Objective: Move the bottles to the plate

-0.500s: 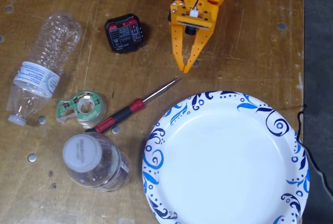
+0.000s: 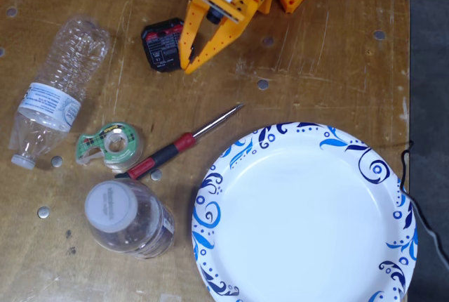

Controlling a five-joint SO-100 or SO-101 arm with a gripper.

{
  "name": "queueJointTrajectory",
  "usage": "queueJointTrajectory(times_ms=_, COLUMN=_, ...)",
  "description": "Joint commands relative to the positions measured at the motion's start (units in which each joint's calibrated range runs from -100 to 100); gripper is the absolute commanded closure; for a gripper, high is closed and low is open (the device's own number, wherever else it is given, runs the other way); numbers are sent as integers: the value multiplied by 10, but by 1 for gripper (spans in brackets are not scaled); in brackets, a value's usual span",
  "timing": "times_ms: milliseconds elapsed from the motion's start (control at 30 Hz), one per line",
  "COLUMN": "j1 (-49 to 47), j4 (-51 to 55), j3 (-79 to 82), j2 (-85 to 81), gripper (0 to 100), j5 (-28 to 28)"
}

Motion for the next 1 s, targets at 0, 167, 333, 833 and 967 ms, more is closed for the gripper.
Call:
queueJointTrajectory(times_ms=0, j1=9, j4=-7, j3=4, j2=-4, gripper=99, j5=1)
queueJointTrajectory(times_ms=167, j1=9, j4=-15, j3=-2, j2=-5, gripper=99, j5=1)
queueJointTrajectory(times_ms=333, j1=8, j4=-103, j3=-2, j2=-5, gripper=99, j5=-15)
queueJointTrajectory(times_ms=833, j1=39, j4=-200, j3=-89, j2=27, gripper=90, j5=-105)
queueJointTrajectory(times_ms=967, j1=40, j4=-208, j3=-116, j2=96, gripper=91, j5=-104)
